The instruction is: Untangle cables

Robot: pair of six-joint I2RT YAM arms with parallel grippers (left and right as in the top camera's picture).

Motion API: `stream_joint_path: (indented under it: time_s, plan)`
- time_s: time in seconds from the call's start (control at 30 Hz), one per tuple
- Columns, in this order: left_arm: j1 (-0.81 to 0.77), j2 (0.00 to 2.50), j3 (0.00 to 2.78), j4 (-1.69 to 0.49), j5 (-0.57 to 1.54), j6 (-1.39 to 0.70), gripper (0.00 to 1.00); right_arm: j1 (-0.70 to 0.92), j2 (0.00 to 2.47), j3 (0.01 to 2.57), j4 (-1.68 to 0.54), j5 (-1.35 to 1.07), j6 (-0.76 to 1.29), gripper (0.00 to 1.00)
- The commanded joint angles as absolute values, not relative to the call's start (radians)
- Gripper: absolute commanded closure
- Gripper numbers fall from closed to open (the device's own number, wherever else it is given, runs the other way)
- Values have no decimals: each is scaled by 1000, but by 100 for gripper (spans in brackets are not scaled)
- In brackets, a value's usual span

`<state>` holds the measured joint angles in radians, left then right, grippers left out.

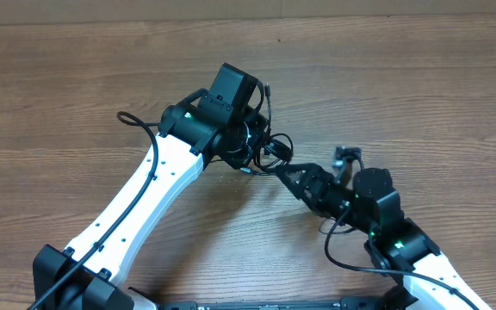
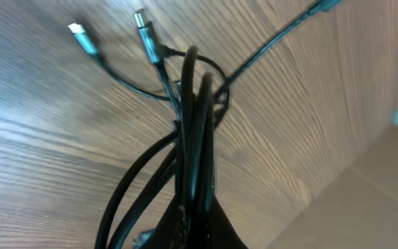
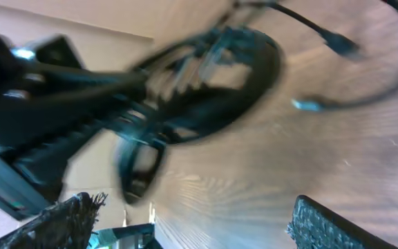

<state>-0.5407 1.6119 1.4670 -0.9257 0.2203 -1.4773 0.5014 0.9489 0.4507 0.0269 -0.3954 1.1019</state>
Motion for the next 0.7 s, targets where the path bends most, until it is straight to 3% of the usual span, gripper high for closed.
stream_joint_path:
  time_s: [0.0, 0.2, 0.4, 0.67]
  plan:
    - [-537, 1582, 1488, -966, 157, -1581, 96, 537, 983, 479, 109, -360, 1076, 11]
    - [-537, 1582, 1488, -992, 191, -1642, 96, 567, 1030, 479, 169, -296, 1035, 15]
    - [-537, 1582, 1488, -995, 252, -1710, 96, 582, 1060, 479, 250, -291, 997, 43]
    - [-538, 1582, 1488, -1003, 264, -1710, 96, 583, 1063, 479, 306, -284, 1005, 57]
